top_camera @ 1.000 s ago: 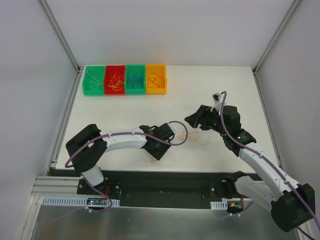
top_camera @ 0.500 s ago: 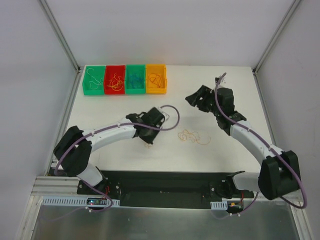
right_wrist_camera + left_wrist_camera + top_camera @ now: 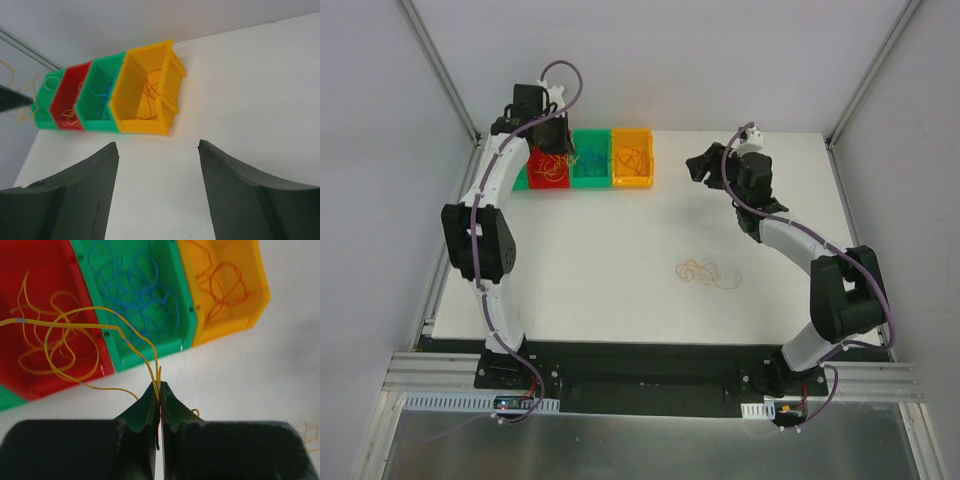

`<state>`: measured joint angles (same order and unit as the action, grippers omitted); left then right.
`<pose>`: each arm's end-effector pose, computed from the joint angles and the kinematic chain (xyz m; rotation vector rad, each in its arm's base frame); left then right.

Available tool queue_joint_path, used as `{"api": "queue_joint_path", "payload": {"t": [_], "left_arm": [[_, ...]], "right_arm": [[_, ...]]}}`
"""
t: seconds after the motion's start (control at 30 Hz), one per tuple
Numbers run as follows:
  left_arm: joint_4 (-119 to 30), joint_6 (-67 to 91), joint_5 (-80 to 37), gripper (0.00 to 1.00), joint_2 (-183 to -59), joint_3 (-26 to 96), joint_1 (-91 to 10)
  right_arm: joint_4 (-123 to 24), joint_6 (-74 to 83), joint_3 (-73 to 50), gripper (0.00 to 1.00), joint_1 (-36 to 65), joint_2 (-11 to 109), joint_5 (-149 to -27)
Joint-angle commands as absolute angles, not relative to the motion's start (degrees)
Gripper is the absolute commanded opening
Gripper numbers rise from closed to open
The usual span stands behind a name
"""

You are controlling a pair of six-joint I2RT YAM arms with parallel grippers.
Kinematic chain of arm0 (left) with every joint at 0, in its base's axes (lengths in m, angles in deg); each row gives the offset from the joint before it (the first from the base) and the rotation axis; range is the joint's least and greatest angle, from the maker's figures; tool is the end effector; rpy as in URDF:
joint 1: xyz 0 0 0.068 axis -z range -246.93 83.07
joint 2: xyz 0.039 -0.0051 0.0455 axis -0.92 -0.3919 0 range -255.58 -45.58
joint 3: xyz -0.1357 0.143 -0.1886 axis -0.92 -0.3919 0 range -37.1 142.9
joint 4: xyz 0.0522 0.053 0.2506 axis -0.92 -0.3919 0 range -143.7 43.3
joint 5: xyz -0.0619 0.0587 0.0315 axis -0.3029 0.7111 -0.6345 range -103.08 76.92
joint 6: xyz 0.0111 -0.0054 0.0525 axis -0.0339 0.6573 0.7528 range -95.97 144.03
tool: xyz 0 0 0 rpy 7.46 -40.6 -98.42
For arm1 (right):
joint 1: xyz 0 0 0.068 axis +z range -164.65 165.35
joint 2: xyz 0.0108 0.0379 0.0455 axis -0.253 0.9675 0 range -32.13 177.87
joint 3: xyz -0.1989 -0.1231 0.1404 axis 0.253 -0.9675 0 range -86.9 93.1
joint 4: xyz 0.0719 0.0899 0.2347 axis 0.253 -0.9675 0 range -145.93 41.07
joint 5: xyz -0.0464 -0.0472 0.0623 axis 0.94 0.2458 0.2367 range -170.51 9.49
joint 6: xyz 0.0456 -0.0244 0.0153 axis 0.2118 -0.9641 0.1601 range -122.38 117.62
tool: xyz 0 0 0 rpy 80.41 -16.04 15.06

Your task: Untangle the cables

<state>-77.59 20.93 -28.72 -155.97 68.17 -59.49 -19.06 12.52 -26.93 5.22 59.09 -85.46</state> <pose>0.4438 -0.0676 0.3352 0.2366 2.1884 -0.4029 0.3522 0.1306 0.2990 -0.1385 1.6154 0.5393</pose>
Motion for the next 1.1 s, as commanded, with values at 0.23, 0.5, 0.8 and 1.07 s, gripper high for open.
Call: {"api": "queue_joint_path", "payload": {"t": [0.23, 0.5, 0.8, 1.07], "left_arm": [[-73.87, 10.85, -54.49, 0.0, -185.93, 100.09, -70.44], [-69.82, 6.27, -50.88, 0.0, -188.31, 94.39, -75.1], [-69.55, 9.33, -40.0, 0.0, -187.61, 91.22, -74.23], [-69.81, 17.43, -22.41, 0.31, -182.61, 87.44, -68.78]], "right_arm": [[-4.9, 13.35, -32.58, 0.67, -3.58, 62.17, -94.93], [0.55, 19.24, -34.25, 0.66, -5.42, 63.85, -98.62], [2.14, 19.77, -36.36, 0.65, -5.34, 62.44, -98.53], [2.58, 20.74, -36.01, 0.65, -5.34, 63.06, -99.23]]}}
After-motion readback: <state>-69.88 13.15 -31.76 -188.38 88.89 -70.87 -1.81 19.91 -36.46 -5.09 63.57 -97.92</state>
